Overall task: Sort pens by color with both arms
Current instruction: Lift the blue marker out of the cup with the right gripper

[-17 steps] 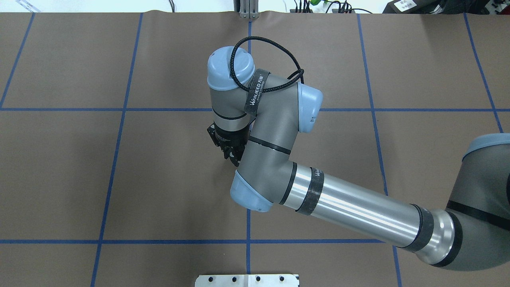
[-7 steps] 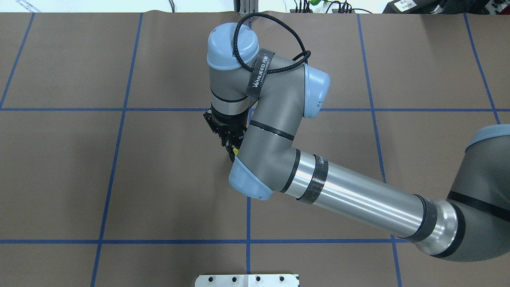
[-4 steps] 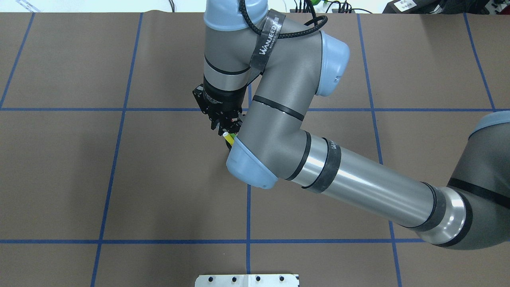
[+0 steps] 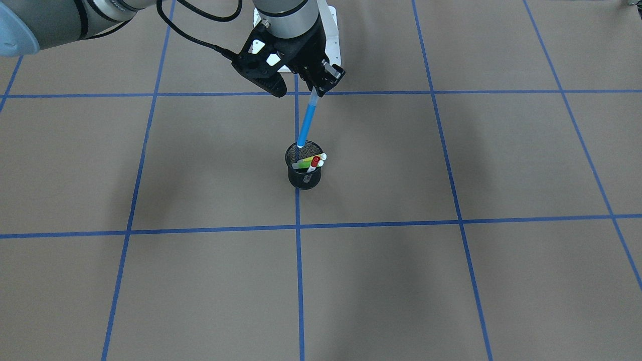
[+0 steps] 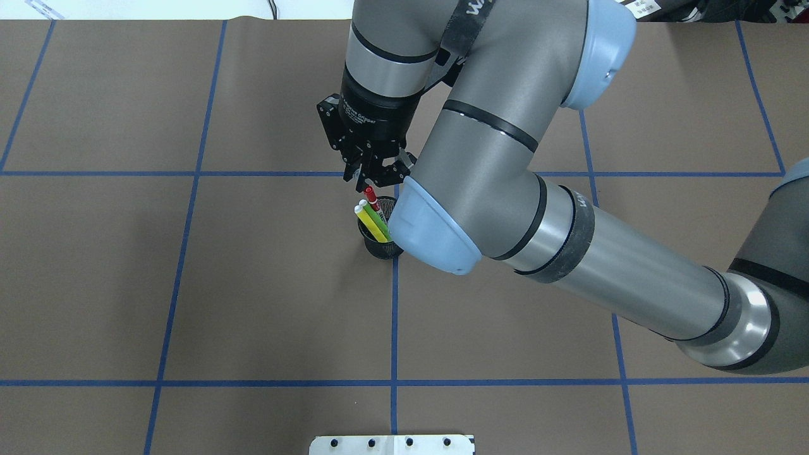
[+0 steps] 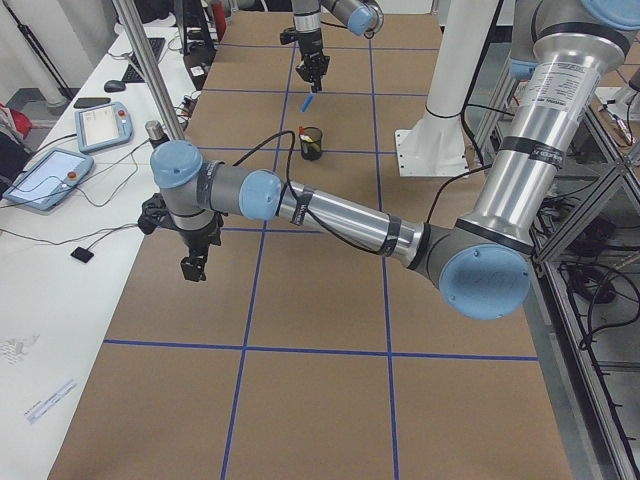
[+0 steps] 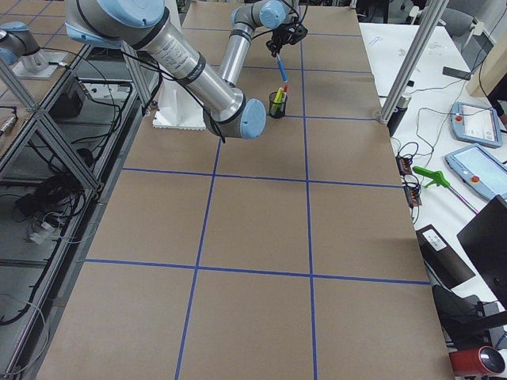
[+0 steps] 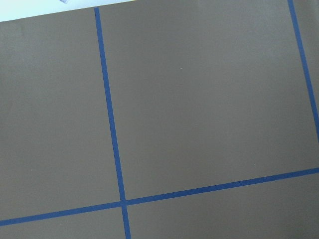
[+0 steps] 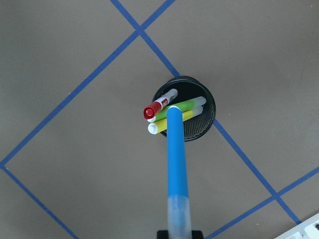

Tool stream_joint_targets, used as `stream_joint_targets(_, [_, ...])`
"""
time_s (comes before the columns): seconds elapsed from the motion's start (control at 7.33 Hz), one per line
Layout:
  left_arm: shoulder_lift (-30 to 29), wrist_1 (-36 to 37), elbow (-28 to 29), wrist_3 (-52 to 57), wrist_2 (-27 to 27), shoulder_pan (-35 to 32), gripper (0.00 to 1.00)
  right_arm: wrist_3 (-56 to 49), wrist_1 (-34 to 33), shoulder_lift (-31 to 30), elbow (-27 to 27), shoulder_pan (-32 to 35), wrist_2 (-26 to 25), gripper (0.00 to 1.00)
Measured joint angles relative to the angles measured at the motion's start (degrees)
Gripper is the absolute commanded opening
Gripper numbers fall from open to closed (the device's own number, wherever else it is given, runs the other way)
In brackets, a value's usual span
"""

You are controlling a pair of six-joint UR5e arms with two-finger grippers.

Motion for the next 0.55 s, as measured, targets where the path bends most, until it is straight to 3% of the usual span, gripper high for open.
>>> stream_joint_targets(0.55, [-6.13, 0.09, -2.62, -23.53, -5.18, 3.10, 1.00, -10.97, 1.73, 0.91, -1.52, -0.54, -3.09, 0.22])
